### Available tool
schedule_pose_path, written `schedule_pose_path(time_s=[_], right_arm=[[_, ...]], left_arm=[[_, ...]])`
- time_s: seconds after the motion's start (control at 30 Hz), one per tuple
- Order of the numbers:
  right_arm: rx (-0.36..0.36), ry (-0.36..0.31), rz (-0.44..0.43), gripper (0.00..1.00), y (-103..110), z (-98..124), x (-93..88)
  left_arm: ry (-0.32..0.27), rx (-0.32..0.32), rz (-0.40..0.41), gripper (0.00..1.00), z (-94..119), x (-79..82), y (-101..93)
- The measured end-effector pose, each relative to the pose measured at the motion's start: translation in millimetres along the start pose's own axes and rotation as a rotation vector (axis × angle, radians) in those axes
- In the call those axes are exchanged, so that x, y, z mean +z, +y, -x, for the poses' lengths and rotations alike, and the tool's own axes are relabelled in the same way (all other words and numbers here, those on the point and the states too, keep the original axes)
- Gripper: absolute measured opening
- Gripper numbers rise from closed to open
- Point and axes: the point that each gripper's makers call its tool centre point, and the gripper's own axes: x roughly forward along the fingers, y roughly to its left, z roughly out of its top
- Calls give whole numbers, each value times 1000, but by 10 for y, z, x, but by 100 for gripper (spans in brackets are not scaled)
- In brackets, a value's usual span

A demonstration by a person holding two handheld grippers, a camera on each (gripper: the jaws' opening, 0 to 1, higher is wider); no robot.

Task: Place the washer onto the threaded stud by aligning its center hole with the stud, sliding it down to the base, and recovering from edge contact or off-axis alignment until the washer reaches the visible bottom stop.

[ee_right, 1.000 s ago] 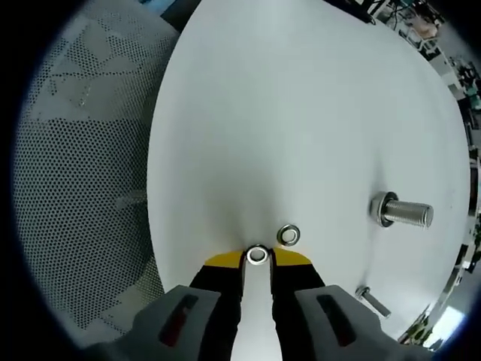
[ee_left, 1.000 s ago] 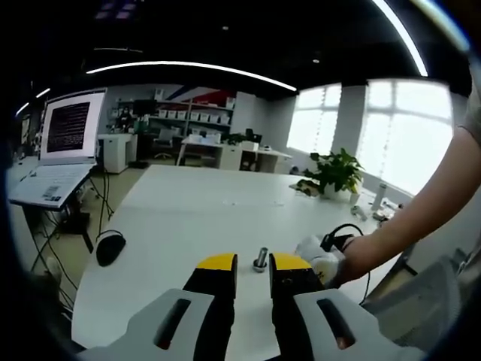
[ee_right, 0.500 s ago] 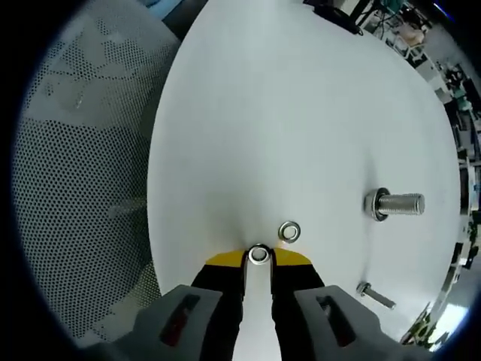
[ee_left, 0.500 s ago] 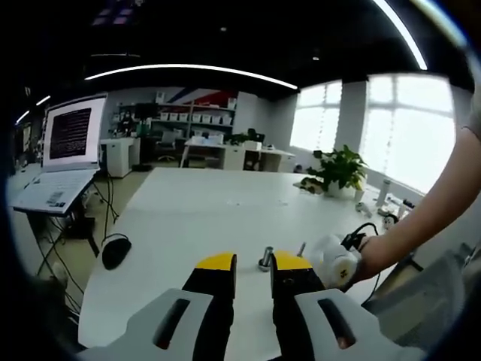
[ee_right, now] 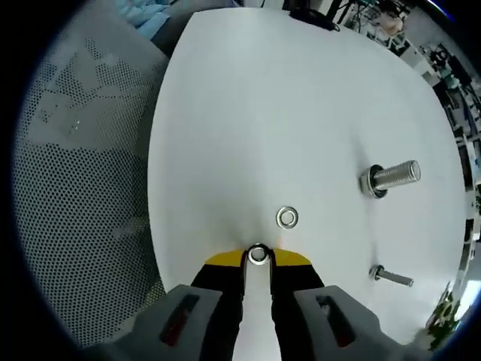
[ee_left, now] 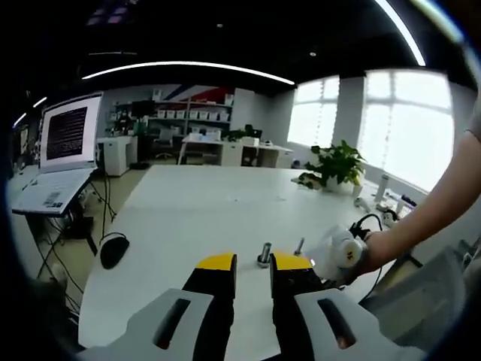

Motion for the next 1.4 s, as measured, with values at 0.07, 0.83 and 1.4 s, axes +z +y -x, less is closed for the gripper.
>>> schedule_pose_path(time_s=[0.07, 0.83, 1.4], right_arm=[[4, -8, -38, 14, 9, 16, -62], [-125, -178, -346, 13, -780, 576, -418], [-207, -237, -322, 13, -1235, 804, -349]], left_arm=[[-1, -1, 1, 15, 2, 1, -4], [7, -16, 10, 15, -5, -17, -25], [20, -27, 16, 15, -14, -48, -40]])
